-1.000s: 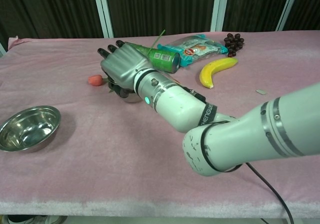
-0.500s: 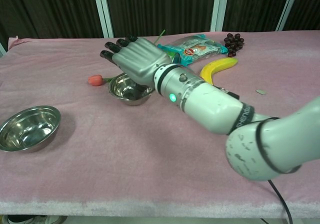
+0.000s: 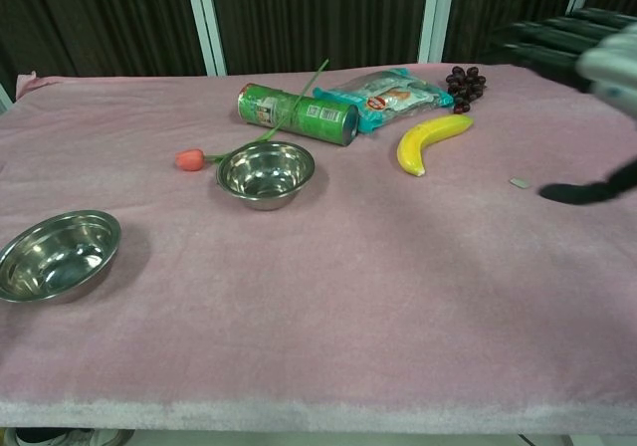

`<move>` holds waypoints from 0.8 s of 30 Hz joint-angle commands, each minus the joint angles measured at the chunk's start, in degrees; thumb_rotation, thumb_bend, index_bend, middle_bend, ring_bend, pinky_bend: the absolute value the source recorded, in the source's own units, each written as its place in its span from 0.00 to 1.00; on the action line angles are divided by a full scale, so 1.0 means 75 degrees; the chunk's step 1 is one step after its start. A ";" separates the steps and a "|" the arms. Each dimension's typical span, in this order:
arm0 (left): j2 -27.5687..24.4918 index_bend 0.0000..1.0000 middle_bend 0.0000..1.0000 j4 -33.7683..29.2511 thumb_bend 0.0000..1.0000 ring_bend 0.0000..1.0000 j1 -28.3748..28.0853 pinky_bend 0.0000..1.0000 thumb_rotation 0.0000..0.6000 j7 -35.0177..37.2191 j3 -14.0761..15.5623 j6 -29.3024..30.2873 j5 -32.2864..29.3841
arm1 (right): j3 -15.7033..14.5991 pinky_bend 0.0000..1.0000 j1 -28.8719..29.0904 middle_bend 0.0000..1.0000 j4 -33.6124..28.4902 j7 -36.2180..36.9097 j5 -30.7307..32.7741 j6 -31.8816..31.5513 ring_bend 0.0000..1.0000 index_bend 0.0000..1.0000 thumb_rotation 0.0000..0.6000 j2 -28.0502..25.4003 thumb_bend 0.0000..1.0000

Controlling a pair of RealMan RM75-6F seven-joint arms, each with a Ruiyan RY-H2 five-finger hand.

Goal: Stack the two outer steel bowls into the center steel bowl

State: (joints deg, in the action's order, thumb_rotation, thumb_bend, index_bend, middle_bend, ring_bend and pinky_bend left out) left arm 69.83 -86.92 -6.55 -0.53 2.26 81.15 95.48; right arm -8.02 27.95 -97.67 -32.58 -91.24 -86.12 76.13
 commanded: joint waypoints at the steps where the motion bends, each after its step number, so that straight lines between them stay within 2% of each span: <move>1: 0.0645 0.04 0.00 0.0493 0.38 0.00 -0.0312 0.09 1.00 -0.0379 -0.0133 -0.0343 -0.0050 | -0.0732 0.00 -0.0992 0.00 0.0623 0.1004 -0.0863 -0.0950 0.00 0.00 1.00 -0.0519 0.32; 8: 0.1656 0.15 0.00 0.1551 0.38 0.00 -0.0497 0.09 1.00 -0.0426 -0.0272 -0.0450 -0.0246 | -0.0664 0.00 -0.1472 0.00 0.1074 0.1546 -0.1069 -0.1087 0.00 0.00 1.00 -0.0606 0.32; 17: 0.2246 0.28 0.00 0.2318 0.39 0.00 -0.0704 0.09 1.00 -0.0203 -0.0225 -0.0858 -0.0499 | -0.0378 0.00 -0.1765 0.00 0.1229 0.1836 -0.1176 -0.0990 0.00 0.00 1.00 -0.0632 0.32; 20: 0.2444 0.38 0.00 0.2560 0.40 0.00 -0.0770 0.10 1.00 -0.0094 -0.0259 -0.0857 -0.0531 | -0.0303 0.00 -0.1840 0.00 0.1292 0.1938 -0.1218 -0.0951 0.00 0.00 1.00 -0.0642 0.32; 24: 0.2719 0.54 0.06 0.2923 0.42 0.00 -0.0833 0.11 1.00 0.0098 -0.0280 -0.0761 -0.0505 | -0.0216 0.00 -0.1938 0.00 0.1385 0.2104 -0.1241 -0.0897 0.00 0.01 1.00 -0.0644 0.32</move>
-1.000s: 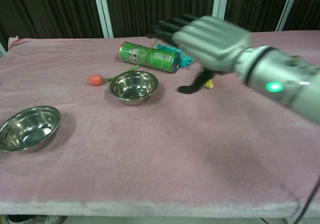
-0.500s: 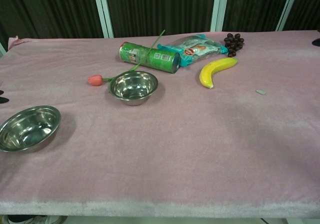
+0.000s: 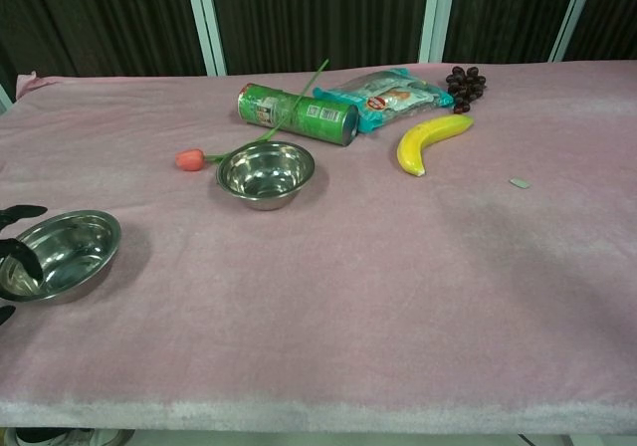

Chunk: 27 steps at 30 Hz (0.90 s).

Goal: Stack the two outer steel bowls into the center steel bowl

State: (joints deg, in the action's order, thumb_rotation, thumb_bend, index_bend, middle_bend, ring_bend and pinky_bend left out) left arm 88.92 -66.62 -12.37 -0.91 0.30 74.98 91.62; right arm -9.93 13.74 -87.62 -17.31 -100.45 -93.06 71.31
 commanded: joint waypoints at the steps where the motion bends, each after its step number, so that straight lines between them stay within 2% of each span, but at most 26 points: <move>1: 0.0228 0.56 0.07 0.0296 0.43 0.00 -0.0079 0.11 1.00 0.0211 -0.0022 0.0083 0.0026 | 0.0060 0.00 -0.0064 0.00 0.0064 0.0104 -0.0013 0.0042 0.00 0.01 1.00 -0.0004 0.32; 6: 0.0538 0.64 0.11 0.0792 0.52 0.00 -0.0219 0.13 1.00 0.0674 -0.0024 0.0418 0.0282 | 0.0177 0.00 -0.0191 0.00 0.0194 0.0285 0.0022 0.0105 0.00 0.01 1.00 -0.0012 0.32; 12: 0.0732 0.68 0.13 0.1140 0.52 0.00 -0.0393 0.13 1.00 0.1108 -0.0041 0.0656 0.0442 | 0.0296 0.00 -0.0332 0.00 0.0279 0.0472 0.0038 0.0128 0.00 0.01 1.00 -0.0045 0.32; 16: 0.0692 0.68 0.13 0.1032 0.51 0.00 -0.0563 0.13 1.00 0.1319 -0.0222 0.0786 0.0416 | 0.0344 0.00 -0.0443 0.00 0.0346 0.0556 0.0064 0.0147 0.00 0.01 1.00 -0.0045 0.32; 23: 0.0228 0.68 0.14 0.0163 0.51 0.00 -0.1192 0.13 1.00 0.1274 -0.0968 0.0806 0.0208 | 0.0452 0.00 -0.0600 0.00 0.0441 0.0738 0.0093 0.0151 0.00 0.01 1.00 -0.0080 0.32; 27: 0.0013 0.69 0.15 -0.0477 0.50 0.01 -0.1711 0.13 1.00 0.1042 -0.1471 0.0347 -0.0115 | 0.0494 0.00 -0.0679 0.00 0.0523 0.0885 0.0092 0.0134 0.00 0.01 1.00 -0.0101 0.32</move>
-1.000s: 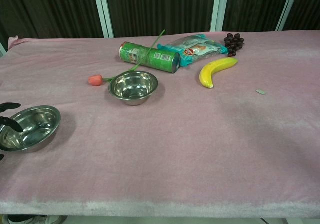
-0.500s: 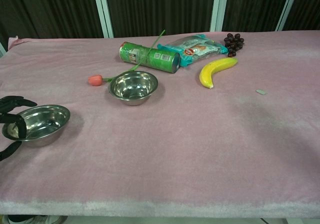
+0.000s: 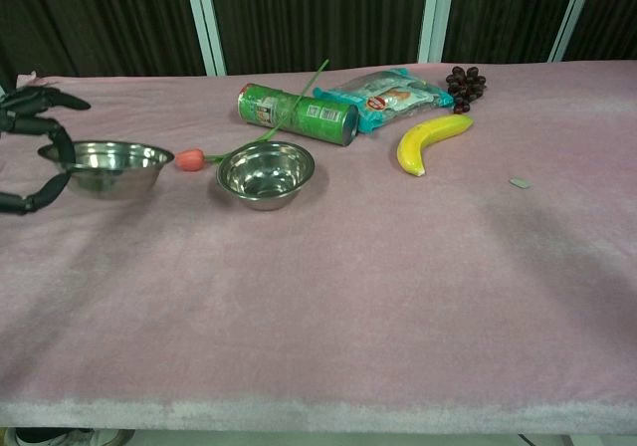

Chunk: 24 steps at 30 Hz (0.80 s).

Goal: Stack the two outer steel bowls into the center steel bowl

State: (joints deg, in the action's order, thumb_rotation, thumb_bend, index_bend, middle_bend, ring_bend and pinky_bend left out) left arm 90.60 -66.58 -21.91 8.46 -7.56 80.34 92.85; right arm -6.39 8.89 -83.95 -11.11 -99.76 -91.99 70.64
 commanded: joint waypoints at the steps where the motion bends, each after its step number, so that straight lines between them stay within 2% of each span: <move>1: -0.0215 0.68 0.15 -0.0591 0.50 0.01 -0.0582 0.13 1.00 -0.0302 -0.0540 -0.0512 -0.0368 | 0.0031 0.00 -0.0052 0.00 0.0053 0.0094 0.0003 -0.0014 0.00 0.01 1.00 -0.0020 0.32; 6: 0.0153 0.68 0.15 -0.0806 0.50 0.01 -0.1479 0.13 1.00 -0.0907 -0.1135 -0.1440 -0.0962 | 0.0101 0.00 -0.0153 0.00 0.0099 0.0291 0.0073 -0.0023 0.00 0.01 1.00 -0.0103 0.32; 10: 0.0724 0.66 0.15 -0.0602 0.50 0.02 -0.2057 0.13 1.00 -0.1356 -0.1410 -0.1947 -0.1416 | 0.0144 0.00 -0.0194 0.00 -0.0002 0.0313 0.0103 0.0016 0.00 0.01 1.00 -0.0266 0.32; 12: 0.1091 0.65 0.15 -0.0305 0.50 0.02 -0.2243 0.14 1.00 -0.1631 -0.1422 -0.2023 -0.1570 | 0.0160 0.00 -0.0232 0.00 -0.0055 0.0367 0.0111 0.0001 0.00 0.01 1.00 -0.0360 0.32; 19: 0.2013 0.61 0.14 0.0838 0.48 0.02 -0.2539 0.14 1.00 -0.2210 -0.1080 -0.2278 -0.1790 | 0.0257 0.00 -0.0365 0.00 0.0014 0.0650 0.0209 -0.0062 0.00 0.01 1.00 -0.0493 0.32; 22: 0.2225 0.46 0.11 0.1107 0.46 0.00 -0.2598 0.12 1.00 -0.2383 -0.0995 -0.2508 -0.1987 | 0.0273 0.00 -0.0402 0.00 0.0053 0.0730 0.0201 -0.0058 0.00 0.01 1.00 -0.0510 0.32; 24: 0.2246 0.22 0.05 0.1060 0.43 0.00 -0.2598 0.11 1.00 -0.2442 -0.0941 -0.2619 -0.2085 | 0.0293 0.00 -0.0431 0.00 0.0085 0.0786 0.0195 -0.0079 0.00 0.01 1.00 -0.0515 0.32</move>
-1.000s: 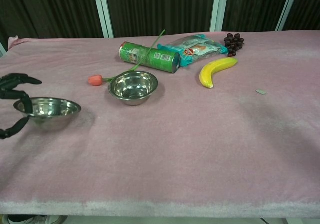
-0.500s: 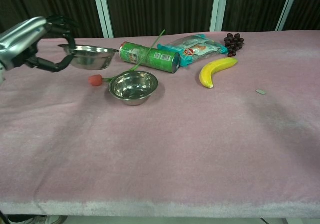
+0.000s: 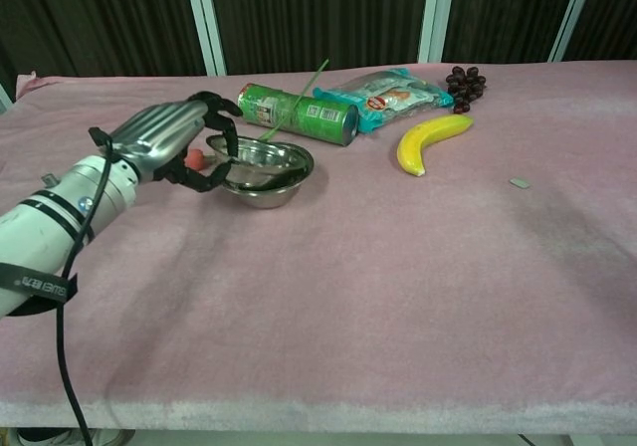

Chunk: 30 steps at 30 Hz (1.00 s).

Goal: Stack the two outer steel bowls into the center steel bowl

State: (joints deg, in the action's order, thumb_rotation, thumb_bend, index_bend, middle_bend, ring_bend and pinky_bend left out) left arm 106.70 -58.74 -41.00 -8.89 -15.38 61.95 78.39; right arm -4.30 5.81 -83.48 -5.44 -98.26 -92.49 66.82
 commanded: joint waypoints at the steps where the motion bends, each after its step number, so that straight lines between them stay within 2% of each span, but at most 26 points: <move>1: 0.0088 0.15 0.04 -0.0035 0.42 0.00 -0.0040 0.11 1.00 -0.0150 0.0119 -0.0179 -0.0190 | 0.0029 0.00 -0.0031 0.00 0.0032 0.0053 -0.0002 -0.0025 0.00 0.01 1.00 -0.0007 0.32; 3: -0.0060 0.03 0.01 -0.0362 0.40 0.00 0.0035 0.11 1.00 -0.0237 0.0168 -0.0259 -0.0325 | 0.0057 0.00 -0.0057 0.00 0.0063 0.0103 0.0002 -0.0034 0.00 0.01 1.00 0.0000 0.32; 4: -0.0190 0.01 0.00 -0.0576 0.39 0.00 0.0073 0.11 1.00 -0.0263 0.0201 -0.0320 -0.0373 | 0.0062 0.00 -0.0065 0.00 0.0074 0.0117 0.0002 -0.0030 0.00 0.01 1.00 0.0004 0.32; 10: -0.1582 0.00 0.00 -0.2586 0.37 0.00 0.0561 0.11 1.00 -0.0865 0.0535 -0.0440 -0.0729 | 0.0101 0.00 -0.0113 0.00 0.0157 0.0156 0.0016 0.0013 0.00 0.01 1.00 0.0094 0.32; 12: -0.2208 0.00 0.00 -0.3274 0.37 0.00 0.0859 0.11 1.00 -0.1311 0.0801 -0.0155 -0.0674 | 0.0121 0.00 -0.0142 0.00 0.0155 0.0136 0.0068 0.0045 0.00 0.01 1.00 0.0140 0.32; 15: -0.3418 0.00 0.00 -0.4203 0.37 0.00 0.1637 0.11 1.00 -0.2007 0.1506 0.0727 -0.0277 | 0.0173 0.00 -0.0235 0.00 0.0015 -0.0005 0.0282 0.0103 0.00 0.00 1.00 0.0141 0.32; 18: -0.4516 0.00 0.00 -0.4827 0.38 0.00 0.2677 0.10 1.00 -0.2054 0.2311 0.1826 0.0116 | 0.0324 0.00 -0.0366 0.00 -0.0204 -0.0202 0.0661 0.0099 0.00 0.00 1.00 0.0128 0.32; 20: -0.5015 0.00 0.00 -0.4878 0.38 0.00 0.3411 0.10 1.00 -0.1408 0.2823 0.2544 0.0415 | 0.0465 0.00 -0.0452 0.00 -0.0260 -0.0276 0.0957 0.0078 0.00 0.00 1.00 0.0194 0.32; 23: -0.5139 0.00 0.00 -0.4381 0.38 0.00 0.4205 0.09 1.00 -0.0120 0.3106 0.3387 0.0657 | 0.0595 0.00 -0.0523 0.00 -0.0250 -0.0369 0.1331 0.0187 0.00 0.00 1.00 0.0302 0.32; 30: -0.5013 0.00 0.00 -0.3733 0.38 0.00 0.4543 0.09 1.00 0.0388 0.2909 0.3958 0.1090 | 0.0535 0.00 -0.0505 0.00 -0.0459 -0.0637 0.1217 0.0361 0.00 0.00 1.00 0.0250 0.32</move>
